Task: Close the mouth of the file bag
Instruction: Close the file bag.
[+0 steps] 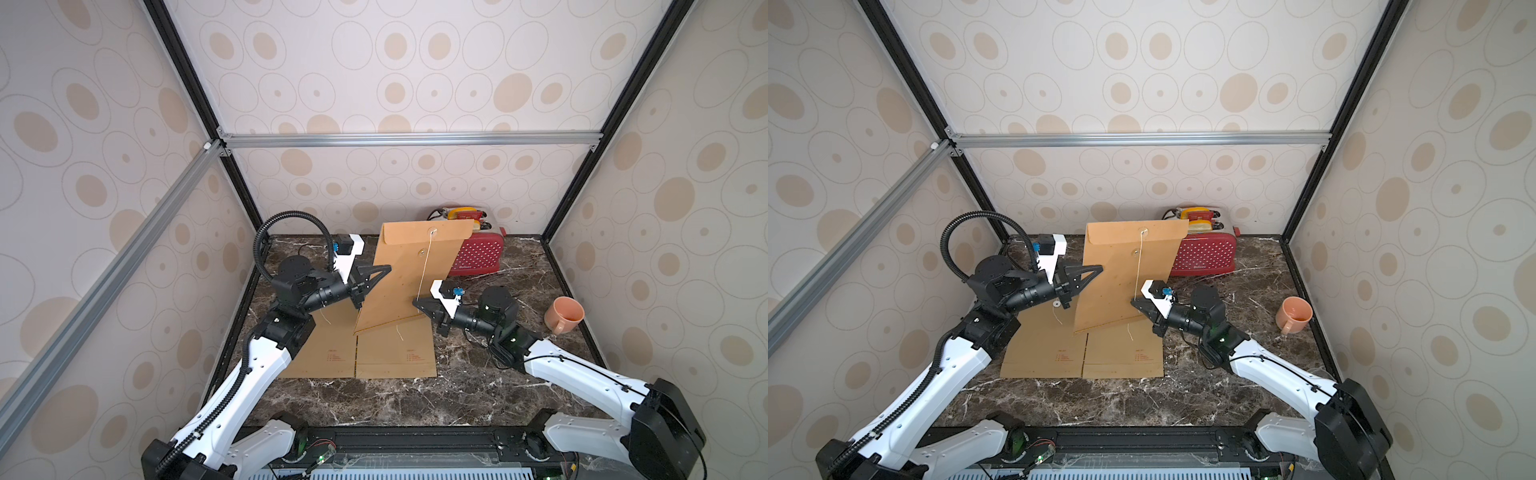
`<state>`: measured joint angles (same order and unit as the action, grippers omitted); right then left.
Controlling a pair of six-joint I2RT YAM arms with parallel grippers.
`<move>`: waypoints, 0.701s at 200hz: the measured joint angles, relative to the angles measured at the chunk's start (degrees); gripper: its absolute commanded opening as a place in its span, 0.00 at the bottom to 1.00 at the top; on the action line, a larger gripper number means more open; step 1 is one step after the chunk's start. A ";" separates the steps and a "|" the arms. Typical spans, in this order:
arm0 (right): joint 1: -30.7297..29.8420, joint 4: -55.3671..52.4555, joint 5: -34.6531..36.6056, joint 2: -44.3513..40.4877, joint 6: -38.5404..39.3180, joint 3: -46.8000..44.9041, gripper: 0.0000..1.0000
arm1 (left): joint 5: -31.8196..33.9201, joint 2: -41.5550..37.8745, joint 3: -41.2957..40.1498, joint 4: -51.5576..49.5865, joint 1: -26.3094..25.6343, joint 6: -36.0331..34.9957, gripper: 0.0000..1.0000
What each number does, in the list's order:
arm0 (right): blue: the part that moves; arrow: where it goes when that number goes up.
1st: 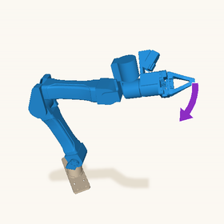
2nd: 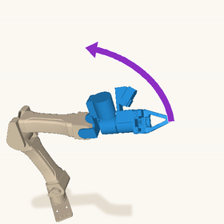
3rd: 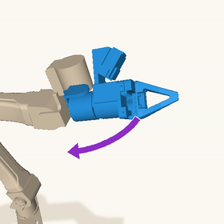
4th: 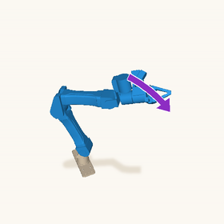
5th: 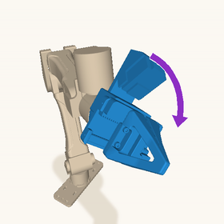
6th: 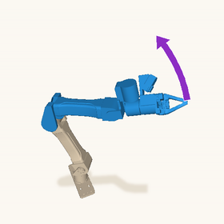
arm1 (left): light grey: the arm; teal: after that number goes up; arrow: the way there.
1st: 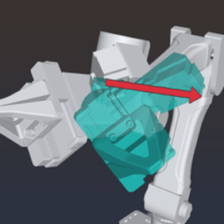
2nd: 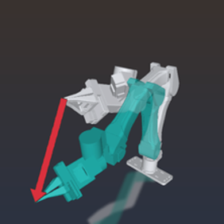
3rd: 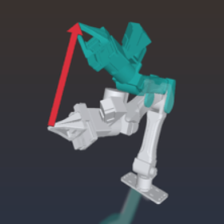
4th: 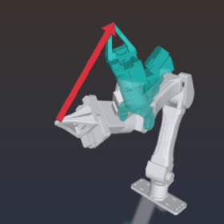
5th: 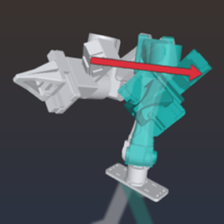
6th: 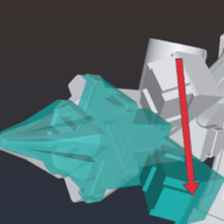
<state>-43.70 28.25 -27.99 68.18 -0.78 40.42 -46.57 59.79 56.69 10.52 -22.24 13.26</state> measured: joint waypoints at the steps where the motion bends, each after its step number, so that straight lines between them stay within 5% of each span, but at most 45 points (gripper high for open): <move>1: 0.00 0.00 -0.02 0.00 -0.04 0.00 0.03 | -0.02 0.00 0.00 0.07 0.00 0.04 0.00; 140: -1.20 -5.25 1.14 0.07 -8.17 4.35 0.00 | -0.98 3.41 -4.74 18.14 0.94 16.06 0.00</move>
<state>-44.91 23.00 -26.85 68.25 -8.95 44.77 -47.55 63.20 51.94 28.67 -21.30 29.32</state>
